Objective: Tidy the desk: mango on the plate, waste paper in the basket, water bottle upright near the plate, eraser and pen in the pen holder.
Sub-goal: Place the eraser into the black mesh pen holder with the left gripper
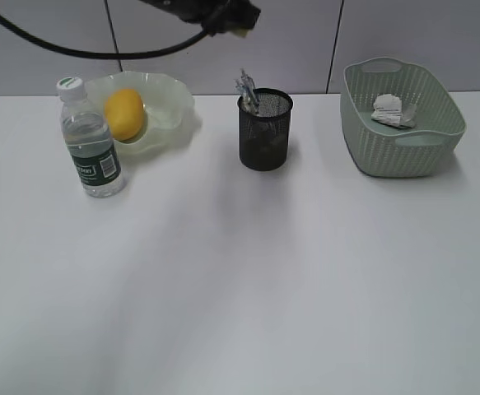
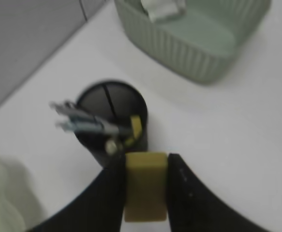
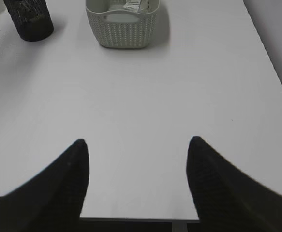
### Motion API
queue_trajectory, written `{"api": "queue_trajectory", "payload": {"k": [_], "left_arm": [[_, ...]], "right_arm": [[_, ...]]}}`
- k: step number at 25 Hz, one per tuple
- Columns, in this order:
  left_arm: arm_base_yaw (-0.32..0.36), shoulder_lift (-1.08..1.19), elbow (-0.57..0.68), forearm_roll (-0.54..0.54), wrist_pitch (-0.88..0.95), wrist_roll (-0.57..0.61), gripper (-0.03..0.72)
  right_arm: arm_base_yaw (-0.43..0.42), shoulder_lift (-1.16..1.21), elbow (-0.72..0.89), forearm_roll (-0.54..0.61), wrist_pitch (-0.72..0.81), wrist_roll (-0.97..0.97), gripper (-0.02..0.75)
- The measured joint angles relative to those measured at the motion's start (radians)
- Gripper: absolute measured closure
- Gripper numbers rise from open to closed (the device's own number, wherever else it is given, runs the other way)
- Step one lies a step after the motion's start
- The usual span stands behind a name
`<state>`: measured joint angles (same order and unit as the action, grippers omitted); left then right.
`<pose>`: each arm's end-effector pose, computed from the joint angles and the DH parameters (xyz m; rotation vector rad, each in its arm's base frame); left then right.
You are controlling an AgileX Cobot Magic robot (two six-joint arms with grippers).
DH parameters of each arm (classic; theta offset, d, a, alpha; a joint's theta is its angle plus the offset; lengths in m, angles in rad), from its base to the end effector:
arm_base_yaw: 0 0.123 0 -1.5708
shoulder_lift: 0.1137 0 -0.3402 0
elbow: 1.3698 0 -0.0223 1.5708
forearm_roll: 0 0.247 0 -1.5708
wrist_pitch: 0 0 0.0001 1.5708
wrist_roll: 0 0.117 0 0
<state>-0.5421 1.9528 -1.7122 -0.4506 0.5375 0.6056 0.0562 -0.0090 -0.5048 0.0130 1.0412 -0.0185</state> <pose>0.4151 -0.2805 0.3379 0.9367 2.0255 -0.4308 -0.0414 -0.0010 0.2667 -0.0756 2.0096 0.0395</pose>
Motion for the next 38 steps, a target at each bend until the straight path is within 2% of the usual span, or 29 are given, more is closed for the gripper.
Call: {"api": "queue_trajectory", "payload": {"k": [5, 8, 17, 28, 38], "left_arm": [[-0.008, 0.016, -0.002, -0.055, -0.328, 0.0, 0.486], [-0.008, 0.043, -0.003, -0.086, -0.408, 0.0, 0.486], [-0.033, 0.158, -0.008, -0.112, -0.425, -0.001, 0.486], [-0.05, 0.267, -0.09, -0.155, -0.424, -0.002, 0.486], [-0.058, 0.328, -0.103, -0.159, -0.395, -0.003, 0.486]], "right_arm": [[0.0, 0.0, 0.0, 0.0, 0.0, 0.0, 0.236], [0.0, 0.0, 0.0, 0.0, 0.0, 0.0, 0.236], [0.0, 0.0, 0.0, 0.0, 0.0, 0.0, 0.236], [0.0, 0.0, 0.0, 0.0, 0.0, 0.0, 0.236], [0.0, 0.0, 0.0, 0.0, 0.0, 0.001, 0.236]]}}
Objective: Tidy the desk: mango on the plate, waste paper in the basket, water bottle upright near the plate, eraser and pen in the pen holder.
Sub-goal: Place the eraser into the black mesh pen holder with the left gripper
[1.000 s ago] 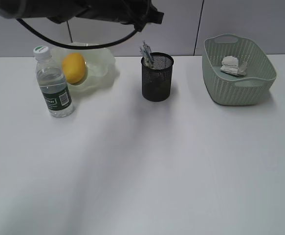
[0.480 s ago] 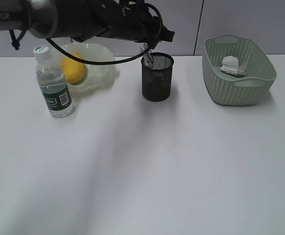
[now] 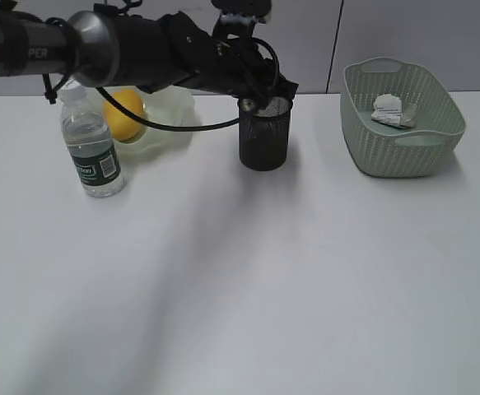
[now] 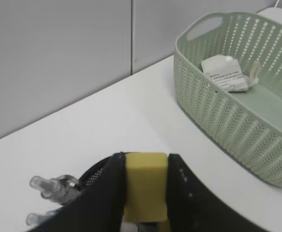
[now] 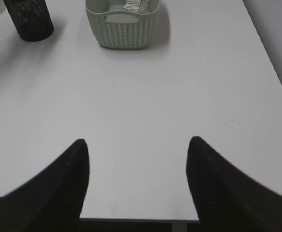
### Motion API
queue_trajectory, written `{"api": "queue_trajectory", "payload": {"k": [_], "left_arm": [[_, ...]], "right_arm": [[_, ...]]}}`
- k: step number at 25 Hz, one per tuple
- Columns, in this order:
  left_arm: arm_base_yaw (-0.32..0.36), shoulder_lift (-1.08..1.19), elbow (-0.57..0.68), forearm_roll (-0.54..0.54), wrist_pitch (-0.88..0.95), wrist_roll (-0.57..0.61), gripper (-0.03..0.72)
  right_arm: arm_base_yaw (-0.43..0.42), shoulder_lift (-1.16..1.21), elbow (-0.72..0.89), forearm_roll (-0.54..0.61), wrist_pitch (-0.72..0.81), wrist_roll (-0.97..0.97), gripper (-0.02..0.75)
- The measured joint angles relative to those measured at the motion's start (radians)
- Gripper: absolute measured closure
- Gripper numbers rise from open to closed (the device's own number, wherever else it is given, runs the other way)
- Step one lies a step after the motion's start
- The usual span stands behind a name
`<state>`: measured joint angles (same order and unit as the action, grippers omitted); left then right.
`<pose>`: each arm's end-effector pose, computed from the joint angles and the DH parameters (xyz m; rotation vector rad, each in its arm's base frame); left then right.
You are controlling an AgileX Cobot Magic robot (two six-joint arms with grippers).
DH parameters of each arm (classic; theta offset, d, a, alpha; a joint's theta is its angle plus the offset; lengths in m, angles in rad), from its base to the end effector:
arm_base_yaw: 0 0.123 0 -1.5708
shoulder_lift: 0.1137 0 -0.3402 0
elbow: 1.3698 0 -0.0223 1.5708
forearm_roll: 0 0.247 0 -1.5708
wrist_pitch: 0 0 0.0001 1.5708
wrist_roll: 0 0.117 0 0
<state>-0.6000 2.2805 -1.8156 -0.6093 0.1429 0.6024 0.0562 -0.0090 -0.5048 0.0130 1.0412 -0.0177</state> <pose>0.4815 -0.3410 0.2284 0.6657 1.9870 -0.4522 -0.0414 -0.0010 0.2667 -0.0748 2.0097 0.0400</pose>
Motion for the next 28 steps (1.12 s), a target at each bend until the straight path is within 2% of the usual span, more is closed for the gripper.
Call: {"api": "queue_trajectory", "payload": {"k": [16, 18, 22, 24, 28], "left_arm": [[0.0, 0.013, 0.0, 0.017, 0.012, 0.0, 0.478], [0.0, 0.013, 0.0, 0.018, 0.01, 0.0, 0.423], [0.0, 0.013, 0.0, 0.017, -0.011, 0.0, 0.261], [0.0, 0.013, 0.0, 0.017, -0.012, 0.0, 0.23], [0.0, 0.013, 0.0, 0.017, -0.013, 0.0, 0.216]], "right_arm": [[0.0, 0.0, 0.0, 0.0, 0.0, 0.0, 0.236], [0.0, 0.0, 0.0, 0.0, 0.0, 0.0, 0.236], [0.0, 0.0, 0.0, 0.0, 0.0, 0.0, 0.236], [0.0, 0.0, 0.0, 0.0, 0.0, 0.0, 0.236], [0.0, 0.0, 0.0, 0.0, 0.0, 0.0, 0.236]]}}
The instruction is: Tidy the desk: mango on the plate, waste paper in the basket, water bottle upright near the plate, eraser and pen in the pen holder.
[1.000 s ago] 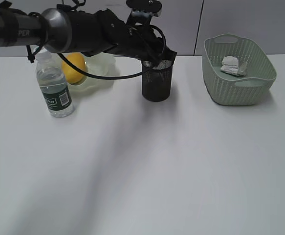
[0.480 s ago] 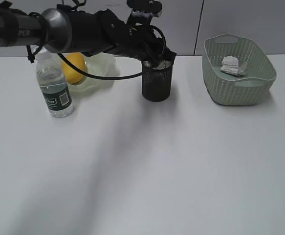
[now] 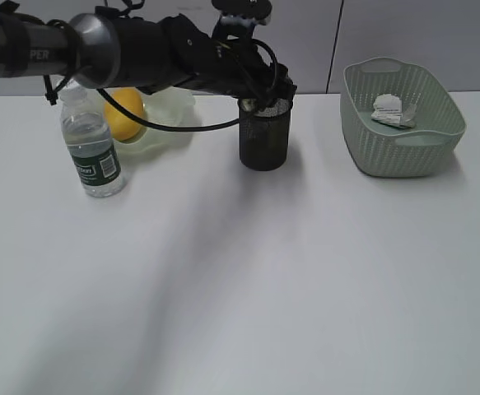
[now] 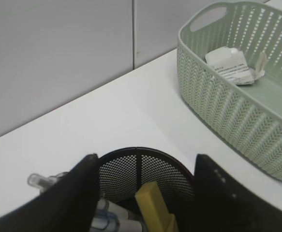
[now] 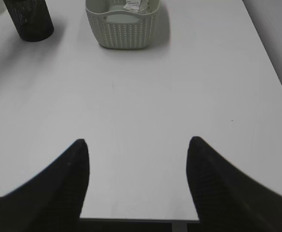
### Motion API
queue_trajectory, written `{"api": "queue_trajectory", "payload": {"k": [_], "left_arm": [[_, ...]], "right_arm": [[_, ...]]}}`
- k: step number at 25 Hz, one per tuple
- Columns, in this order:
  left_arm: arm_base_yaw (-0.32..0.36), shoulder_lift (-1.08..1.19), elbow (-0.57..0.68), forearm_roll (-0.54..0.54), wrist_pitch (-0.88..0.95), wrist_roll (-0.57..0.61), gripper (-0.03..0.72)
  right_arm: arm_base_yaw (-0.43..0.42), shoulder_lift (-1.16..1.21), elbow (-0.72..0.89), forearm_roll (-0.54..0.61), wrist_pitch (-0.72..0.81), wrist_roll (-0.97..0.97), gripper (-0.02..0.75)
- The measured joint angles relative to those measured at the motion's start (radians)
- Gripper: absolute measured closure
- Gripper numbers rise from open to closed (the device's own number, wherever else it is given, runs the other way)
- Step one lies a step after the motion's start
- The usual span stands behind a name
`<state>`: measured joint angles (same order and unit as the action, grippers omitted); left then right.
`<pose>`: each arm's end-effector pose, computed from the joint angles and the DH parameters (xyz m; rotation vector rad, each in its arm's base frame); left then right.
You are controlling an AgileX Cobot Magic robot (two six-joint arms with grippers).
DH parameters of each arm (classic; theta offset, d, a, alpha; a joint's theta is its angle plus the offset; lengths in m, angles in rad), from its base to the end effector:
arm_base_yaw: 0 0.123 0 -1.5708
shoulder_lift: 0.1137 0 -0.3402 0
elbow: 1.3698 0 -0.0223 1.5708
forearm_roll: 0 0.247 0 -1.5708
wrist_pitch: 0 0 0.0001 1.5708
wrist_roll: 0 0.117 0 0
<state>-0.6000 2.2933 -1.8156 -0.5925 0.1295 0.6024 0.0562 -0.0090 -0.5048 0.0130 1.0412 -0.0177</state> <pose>0.4837 -0.3412 0.2218 0.6760 1.9842 -0.4324 -0.0414 -0.0010 0.2667 -0.0748 2.0097 0.0400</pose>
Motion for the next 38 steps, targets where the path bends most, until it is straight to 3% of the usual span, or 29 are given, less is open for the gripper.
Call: {"api": "queue_trajectory", "payload": {"k": [9, 19, 22, 27, 29, 33, 38], "left_arm": [[0.0, -0.138, 0.0, -0.026, 0.076, -0.001, 0.221], [0.006, -0.357, -0.002, -0.083, 0.559, -0.049, 0.222], [0.014, -0.386, -0.002, 0.022, 0.659, -0.185, 0.222], [0.051, -0.449, -0.002, 0.454, 0.732, -0.658, 0.222], [0.085, -0.469, -0.002, 0.579, 0.801, -0.784, 0.222], [0.18, -0.485, -0.002, 0.68, 0.943, -0.846, 0.222], [0.316, -0.485, -0.002, 0.695, 1.007, -0.857, 0.222]], "right_arm": [[0.0, 0.0, 0.0, 0.0, 0.0, 0.0, 0.236], [0.0, 0.0, 0.0, 0.0, 0.0, 0.0, 0.236], [0.0, 0.0, 0.0, 0.0, 0.0, 0.0, 0.236], [0.0, 0.0, 0.0, 0.0, 0.0, 0.0, 0.236], [0.0, 0.0, 0.0, 0.0, 0.0, 0.0, 0.236], [0.0, 0.0, 0.0, 0.0, 0.0, 0.0, 0.236], [0.0, 0.0, 0.0, 0.0, -0.001, 0.0, 0.236]]}}
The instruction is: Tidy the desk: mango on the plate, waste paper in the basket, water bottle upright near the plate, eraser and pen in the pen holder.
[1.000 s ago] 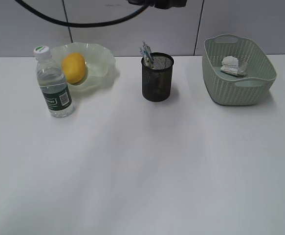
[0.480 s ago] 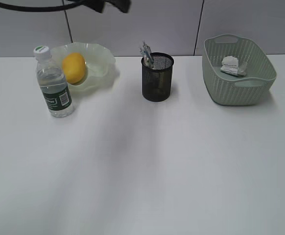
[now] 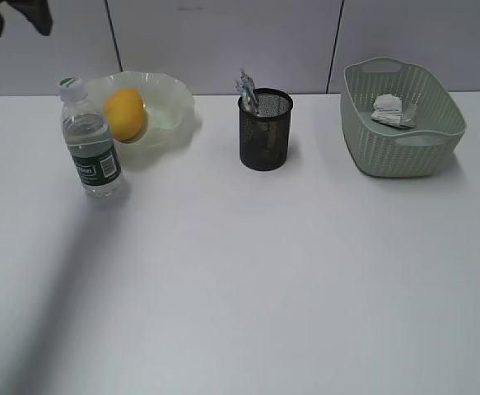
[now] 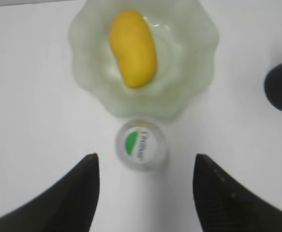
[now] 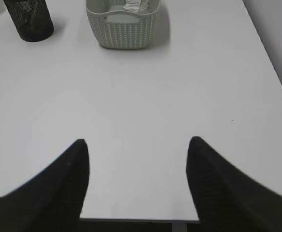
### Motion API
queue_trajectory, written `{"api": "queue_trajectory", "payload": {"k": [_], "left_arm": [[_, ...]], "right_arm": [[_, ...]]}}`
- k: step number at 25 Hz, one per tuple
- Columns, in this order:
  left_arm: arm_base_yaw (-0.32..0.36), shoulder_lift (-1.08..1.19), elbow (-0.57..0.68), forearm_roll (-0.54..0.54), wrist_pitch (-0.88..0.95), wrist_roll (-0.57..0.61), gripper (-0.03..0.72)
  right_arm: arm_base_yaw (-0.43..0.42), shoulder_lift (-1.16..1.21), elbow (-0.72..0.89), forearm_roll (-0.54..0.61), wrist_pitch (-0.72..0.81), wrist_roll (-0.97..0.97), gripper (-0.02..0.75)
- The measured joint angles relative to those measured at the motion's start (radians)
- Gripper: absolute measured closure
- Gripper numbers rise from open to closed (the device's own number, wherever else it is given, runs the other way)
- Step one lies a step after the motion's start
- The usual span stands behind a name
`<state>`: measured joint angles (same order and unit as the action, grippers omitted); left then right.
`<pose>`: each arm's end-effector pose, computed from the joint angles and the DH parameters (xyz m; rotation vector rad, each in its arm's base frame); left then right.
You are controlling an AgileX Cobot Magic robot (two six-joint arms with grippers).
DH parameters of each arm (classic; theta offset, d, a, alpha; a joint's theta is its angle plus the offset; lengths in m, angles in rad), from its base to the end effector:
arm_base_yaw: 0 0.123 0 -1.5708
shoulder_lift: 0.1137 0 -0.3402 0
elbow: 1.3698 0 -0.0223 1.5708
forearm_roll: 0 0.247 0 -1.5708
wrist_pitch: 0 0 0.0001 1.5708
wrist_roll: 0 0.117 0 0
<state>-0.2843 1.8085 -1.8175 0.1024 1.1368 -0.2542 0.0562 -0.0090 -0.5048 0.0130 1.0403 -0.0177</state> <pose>0.4060 -0.1073 0.3879 0.0624 2.6024 -0.0567 -0.0414 -0.0010 0.2668 -0.0748 2.0088 0.0400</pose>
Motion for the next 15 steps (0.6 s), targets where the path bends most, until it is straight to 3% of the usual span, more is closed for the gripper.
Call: {"api": "queue_trajectory", "payload": {"k": [7, 12, 15], "left_arm": [[0.157, 0.0, 0.0, 0.004, 0.072, 0.034, 0.222], [0.192, -0.011, 0.011, -0.002, 0.075, 0.057, 0.222], [0.196, -0.083, 0.114, -0.054, 0.072, 0.086, 0.222]], "right_arm": [[0.0, 0.0, 0.0, 0.0, 0.0, 0.0, 0.236], [0.0, 0.0, 0.0, 0.0, 0.0, 0.0, 0.236], [0.0, 0.0, 0.0, 0.0, 0.0, 0.0, 0.236]]}}
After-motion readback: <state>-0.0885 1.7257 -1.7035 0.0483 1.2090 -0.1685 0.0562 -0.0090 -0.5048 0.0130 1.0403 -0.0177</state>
